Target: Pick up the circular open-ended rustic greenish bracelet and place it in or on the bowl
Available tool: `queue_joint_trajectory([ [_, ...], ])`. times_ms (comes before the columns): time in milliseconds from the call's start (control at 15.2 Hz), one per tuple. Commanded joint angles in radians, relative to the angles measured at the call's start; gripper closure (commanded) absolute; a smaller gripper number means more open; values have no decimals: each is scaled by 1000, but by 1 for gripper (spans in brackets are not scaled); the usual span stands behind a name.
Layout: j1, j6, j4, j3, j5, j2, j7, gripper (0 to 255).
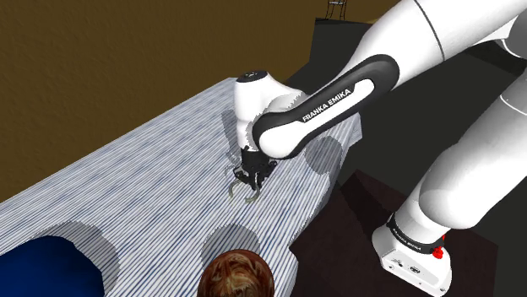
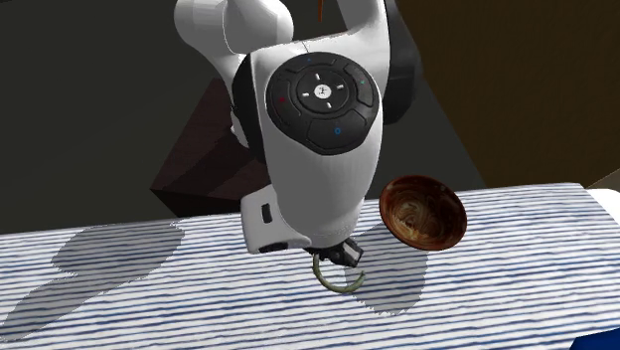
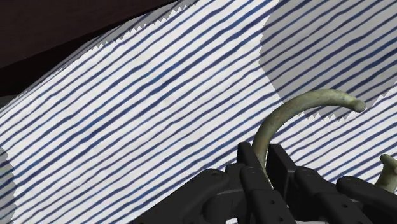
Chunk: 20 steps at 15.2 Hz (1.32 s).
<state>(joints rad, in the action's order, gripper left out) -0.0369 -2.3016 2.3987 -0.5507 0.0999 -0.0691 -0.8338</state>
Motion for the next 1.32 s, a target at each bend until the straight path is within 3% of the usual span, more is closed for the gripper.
queue_joint_trajectory([
  [0,14,8,4,-13,13,-15,-18,255],
  [726,152,-9,24,-181,66,-43,-284,255],
  [1122,216,-17,-27,-284,24,15,-484,255],
  [1254,215,-47,-17,-287,0,42,-501,255],
])
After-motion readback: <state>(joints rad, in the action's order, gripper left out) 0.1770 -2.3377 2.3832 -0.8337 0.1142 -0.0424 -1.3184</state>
